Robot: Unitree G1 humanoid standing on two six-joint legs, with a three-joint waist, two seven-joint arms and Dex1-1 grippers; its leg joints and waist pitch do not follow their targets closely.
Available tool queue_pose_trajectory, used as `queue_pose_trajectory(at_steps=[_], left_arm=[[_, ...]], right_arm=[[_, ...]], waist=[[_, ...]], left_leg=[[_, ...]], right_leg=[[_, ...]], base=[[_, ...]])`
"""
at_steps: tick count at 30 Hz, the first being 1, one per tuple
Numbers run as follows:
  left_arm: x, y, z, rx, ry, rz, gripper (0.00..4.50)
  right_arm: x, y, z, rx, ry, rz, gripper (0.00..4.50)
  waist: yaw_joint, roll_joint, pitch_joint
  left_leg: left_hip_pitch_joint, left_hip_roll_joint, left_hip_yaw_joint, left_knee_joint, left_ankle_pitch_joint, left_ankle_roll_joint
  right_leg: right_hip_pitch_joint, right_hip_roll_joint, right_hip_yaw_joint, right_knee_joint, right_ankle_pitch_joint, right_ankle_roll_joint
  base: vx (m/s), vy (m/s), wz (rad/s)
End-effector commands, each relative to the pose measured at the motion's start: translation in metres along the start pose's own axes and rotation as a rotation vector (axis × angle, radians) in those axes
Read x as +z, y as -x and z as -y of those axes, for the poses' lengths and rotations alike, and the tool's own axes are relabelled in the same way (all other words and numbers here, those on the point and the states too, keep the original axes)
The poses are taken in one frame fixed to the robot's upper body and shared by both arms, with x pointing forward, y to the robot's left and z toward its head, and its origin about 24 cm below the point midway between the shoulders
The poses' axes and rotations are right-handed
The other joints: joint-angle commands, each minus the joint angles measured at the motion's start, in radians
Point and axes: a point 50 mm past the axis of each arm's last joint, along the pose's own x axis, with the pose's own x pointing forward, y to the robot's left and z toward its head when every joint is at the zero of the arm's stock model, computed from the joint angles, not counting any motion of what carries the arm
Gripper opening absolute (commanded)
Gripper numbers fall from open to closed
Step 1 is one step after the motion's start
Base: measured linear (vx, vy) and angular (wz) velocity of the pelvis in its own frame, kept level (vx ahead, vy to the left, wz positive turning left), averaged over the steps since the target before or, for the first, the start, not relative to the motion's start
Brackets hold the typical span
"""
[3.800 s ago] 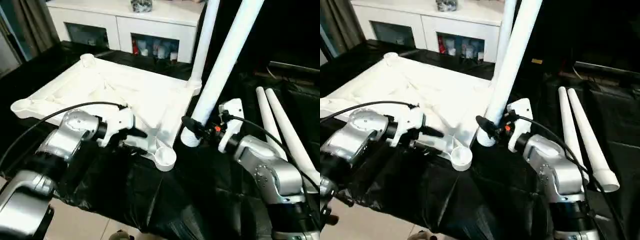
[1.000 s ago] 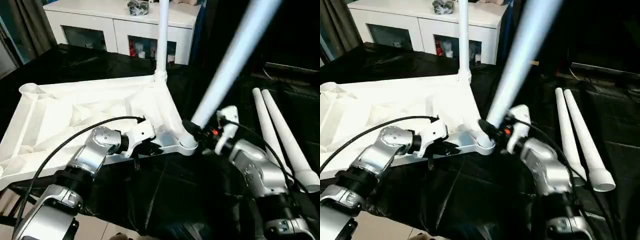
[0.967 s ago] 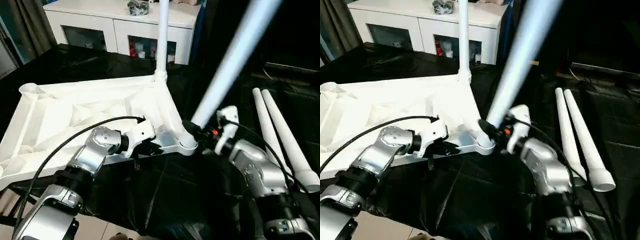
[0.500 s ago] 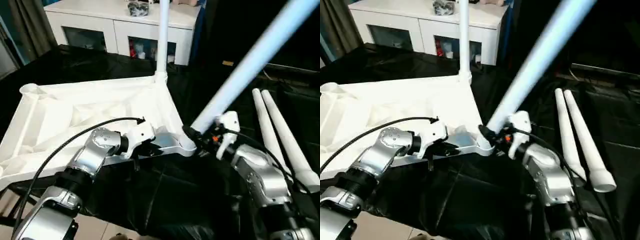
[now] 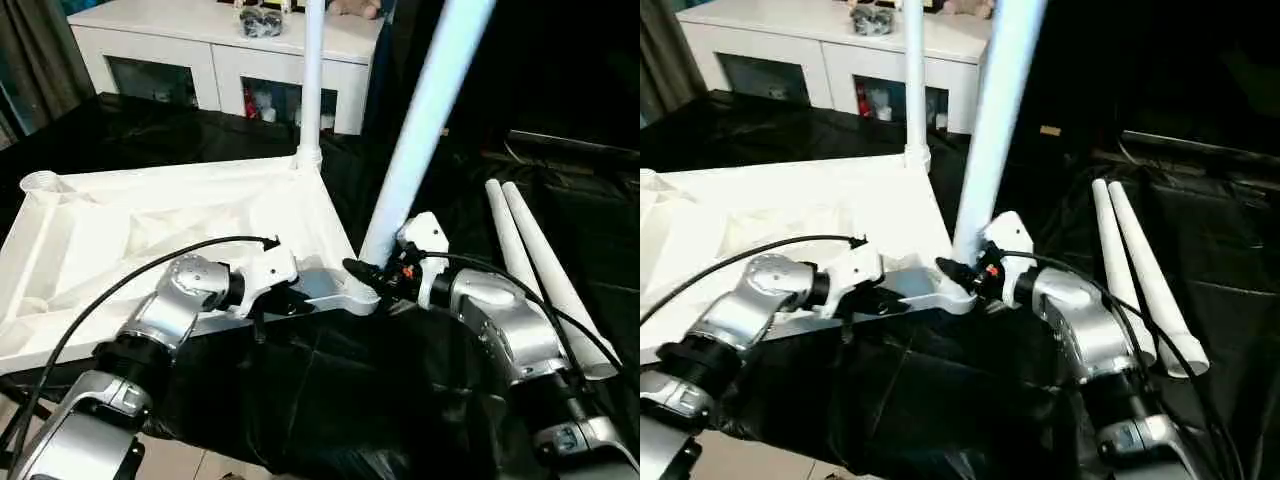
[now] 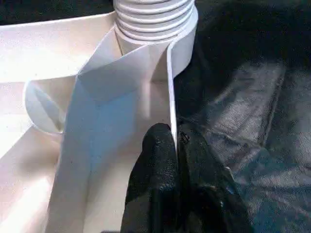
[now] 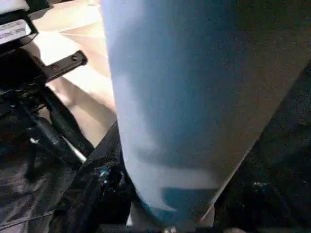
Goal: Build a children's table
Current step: Insert table leg to table base
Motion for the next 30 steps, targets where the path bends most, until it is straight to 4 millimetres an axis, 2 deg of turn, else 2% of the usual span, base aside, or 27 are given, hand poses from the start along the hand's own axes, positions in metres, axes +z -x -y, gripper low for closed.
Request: queue_pose_trajectory(at_steps=[1, 3, 6, 11, 13, 15, 18, 22, 24, 28, 30], left_arm=[[0.011, 0.002, -0.003, -0.042, -0.070, 0.000, 0.00], [0.015, 0.004, -0.002, -0.086, -0.091, 0.019, 0.00], [0.018, 0.005, -0.002, -0.103, -0.106, 0.029, 0.00], [0.021, 0.007, 0.000, -0.138, -0.128, 0.038, 0.00], [0.021, 0.008, -0.001, -0.147, -0.145, 0.032, 0.00], [0.020, 0.008, -0.001, -0.151, -0.149, 0.031, 0.00], [0.020, 0.008, 0.000, -0.155, -0.154, 0.032, 0.00], [0.018, 0.008, 0.000, -0.154, -0.154, 0.037, 0.00], [0.017, 0.008, 0.000, -0.154, -0.151, 0.038, 0.00], [0.017, 0.007, -0.003, -0.100, -0.122, 0.043, 0.00], [0.017, 0.005, -0.006, -0.057, -0.103, 0.038, 0.00]], right_arm=[[-0.050, -0.002, -0.018, 0.089, -0.111, -0.207, 1.88], [-0.050, -0.002, -0.018, 0.116, -0.114, -0.214, 1.88], [-0.050, -0.003, -0.018, 0.137, -0.111, -0.220, 1.88], [-0.048, 0.000, -0.024, 0.225, -0.094, -0.211, 1.88], [-0.046, 0.004, -0.032, 0.295, -0.066, -0.202, 1.88], [-0.045, 0.005, -0.034, 0.312, -0.056, -0.199, 1.88], [-0.046, 0.007, -0.040, 0.344, -0.037, -0.195, 1.88], [-0.047, 0.009, -0.045, 0.367, -0.028, -0.191, 1.88], [-0.048, 0.010, -0.048, 0.390, -0.023, -0.187, 1.88], [-0.048, 0.006, -0.043, 0.327, -0.025, -0.178, 1.88], [-0.048, 0.003, -0.038, 0.262, -0.025, -0.170, 1.88]], waist=[[0.003, 0.010, -0.041], [0.001, 0.011, -0.041], [0.000, 0.012, -0.041], [0.001, 0.009, -0.039], [0.008, 0.009, -0.040], [0.010, 0.010, -0.043], [0.014, 0.011, -0.043], [0.015, 0.012, -0.039], [0.016, 0.011, -0.037], [0.017, 0.006, -0.037], [0.015, 0.006, -0.033]], left_leg=[[0.008, 0.026, -0.018, -0.078, -0.367, -0.003], [0.009, 0.028, -0.018, -0.081, -0.372, -0.007], [0.012, 0.029, -0.017, -0.081, -0.390, -0.014], [0.013, 0.029, -0.015, -0.081, -0.386, -0.008], [0.012, 0.031, -0.015, -0.083, -0.366, -0.002], [0.014, 0.033, -0.012, -0.084, -0.351, -0.001], [0.013, 0.034, -0.012, -0.086, -0.343, -0.003], [0.018, 0.033, -0.012, -0.088, -0.373, -0.008], [0.022, 0.034, -0.014, -0.089, -0.399, -0.012], [0.021, 0.035, -0.015, -0.091, -0.396, -0.012], [0.023, 0.033, -0.016, -0.090, -0.412, -0.015]], right_leg=[[0.028, -0.081, 0.046, -0.106, -0.482, -0.113], [0.029, -0.078, 0.046, -0.100, -0.439, -0.133], [0.028, -0.079, 0.048, -0.098, -0.427, -0.150], [0.029, -0.079, 0.049, -0.101, -0.438, -0.146], [0.033, -0.079, 0.050, -0.101, -0.417, -0.139], [0.032, -0.079, 0.050, -0.096, -0.371, -0.158], [0.035, -0.079, 0.050, -0.094, -0.343, -0.166], [0.033, -0.080, 0.049, -0.099, -0.381, -0.166], [0.032, -0.083, 0.049, -0.105, -0.431, -0.154], [0.031, -0.084, 0.049, -0.106, -0.442, -0.148], [0.026, -0.086, 0.048, -0.111, -0.492, -0.138]], base=[[0.000, 0.000, 0.00], [0.000, 0.000, 0.00], [0.000, 0.000, 0.00], [0.000, 0.000, 0.00], [0.000, 0.000, 0.00], [0.000, 0.000, 0.00], [0.000, 0.000, 0.00], [0.000, 0.000, 0.00], [0.000, 0.000, 0.00], [0.000, 0.000, 0.00], [0.000, 0.000, 0.00]])
